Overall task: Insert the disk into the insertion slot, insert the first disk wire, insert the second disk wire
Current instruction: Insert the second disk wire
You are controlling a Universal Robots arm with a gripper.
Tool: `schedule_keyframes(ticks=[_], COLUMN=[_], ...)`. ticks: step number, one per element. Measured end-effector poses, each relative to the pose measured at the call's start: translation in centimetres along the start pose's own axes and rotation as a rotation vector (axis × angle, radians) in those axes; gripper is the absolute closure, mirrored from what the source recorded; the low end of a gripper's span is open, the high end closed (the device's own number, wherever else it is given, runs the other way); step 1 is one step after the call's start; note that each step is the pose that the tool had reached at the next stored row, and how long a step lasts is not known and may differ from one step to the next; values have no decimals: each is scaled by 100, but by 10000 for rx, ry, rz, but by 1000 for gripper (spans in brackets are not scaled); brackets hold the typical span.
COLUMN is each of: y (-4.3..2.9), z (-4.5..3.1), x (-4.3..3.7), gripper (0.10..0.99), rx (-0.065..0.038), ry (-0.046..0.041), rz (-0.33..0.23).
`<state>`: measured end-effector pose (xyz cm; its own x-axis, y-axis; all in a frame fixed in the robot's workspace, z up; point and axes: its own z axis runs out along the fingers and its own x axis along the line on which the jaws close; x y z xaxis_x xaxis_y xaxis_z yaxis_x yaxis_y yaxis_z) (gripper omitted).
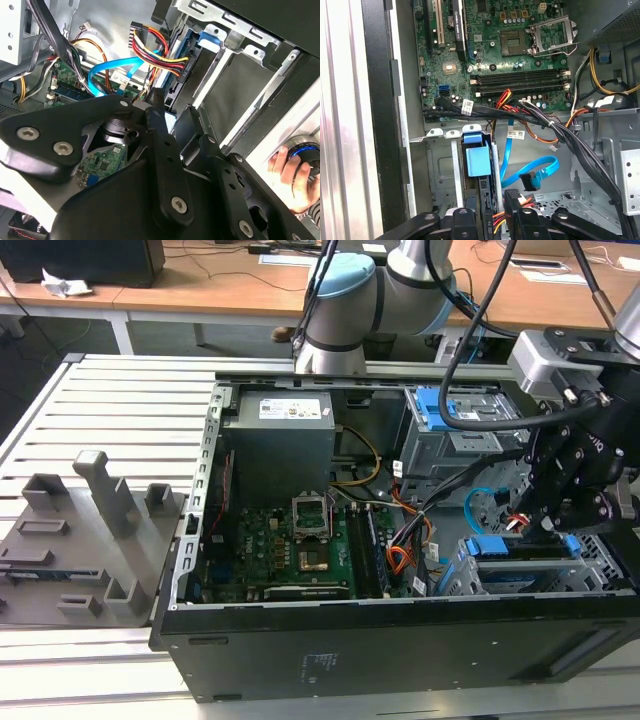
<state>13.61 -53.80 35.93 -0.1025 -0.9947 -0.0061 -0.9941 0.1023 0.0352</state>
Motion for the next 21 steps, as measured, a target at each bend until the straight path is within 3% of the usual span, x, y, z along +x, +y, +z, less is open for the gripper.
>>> schedule_keyframes(ticks=[1, 4, 10, 20, 21], y=[0, 0, 0, 0, 0], z=[0, 0, 0, 8, 9], x=[0, 0, 0, 0, 0], gripper=[725, 725, 725, 714, 655], rx=[0, -7, -16, -16, -16], ry=[2, 43, 93, 95, 95], rz=[-73, -1219, -2648, -2679, -2679])
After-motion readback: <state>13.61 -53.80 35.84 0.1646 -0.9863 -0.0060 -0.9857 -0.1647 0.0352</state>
